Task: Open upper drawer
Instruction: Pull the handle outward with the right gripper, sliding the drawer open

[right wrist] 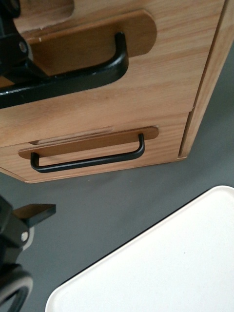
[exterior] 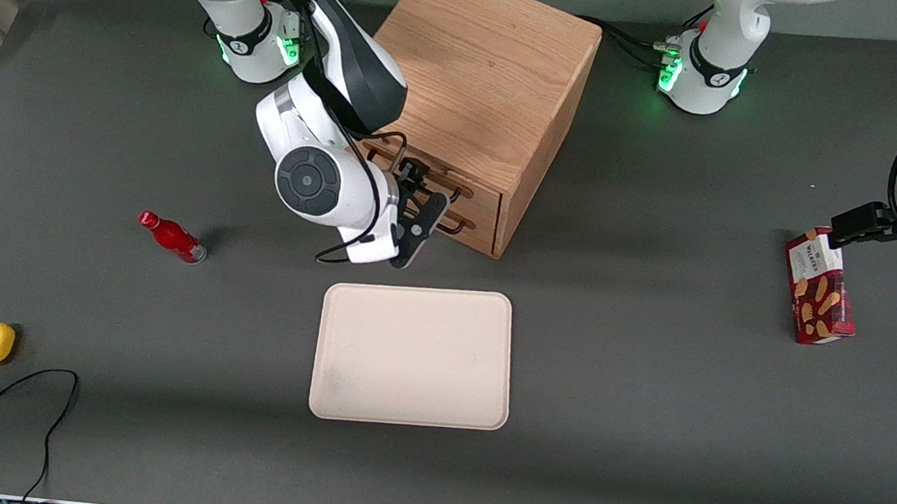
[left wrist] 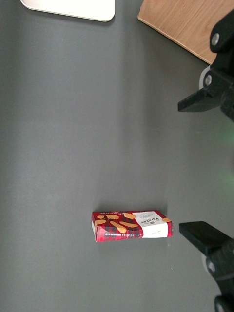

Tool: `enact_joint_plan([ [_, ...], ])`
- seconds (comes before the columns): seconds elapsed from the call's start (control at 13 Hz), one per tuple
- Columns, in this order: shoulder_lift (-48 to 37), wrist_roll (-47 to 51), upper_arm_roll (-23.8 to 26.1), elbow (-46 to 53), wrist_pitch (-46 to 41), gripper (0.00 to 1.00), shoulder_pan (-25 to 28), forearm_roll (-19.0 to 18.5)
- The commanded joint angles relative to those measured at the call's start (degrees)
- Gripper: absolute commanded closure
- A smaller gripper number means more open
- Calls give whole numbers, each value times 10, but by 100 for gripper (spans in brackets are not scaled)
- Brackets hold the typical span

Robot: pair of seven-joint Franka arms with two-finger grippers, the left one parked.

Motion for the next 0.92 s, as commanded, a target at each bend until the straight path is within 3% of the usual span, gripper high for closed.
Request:
enact_joint_plan([
  [0.0, 8, -12, -8, 1, 25, 0, -2, 1],
  [0.85, 37, -55, -10, 47, 27, 0, -45, 1],
])
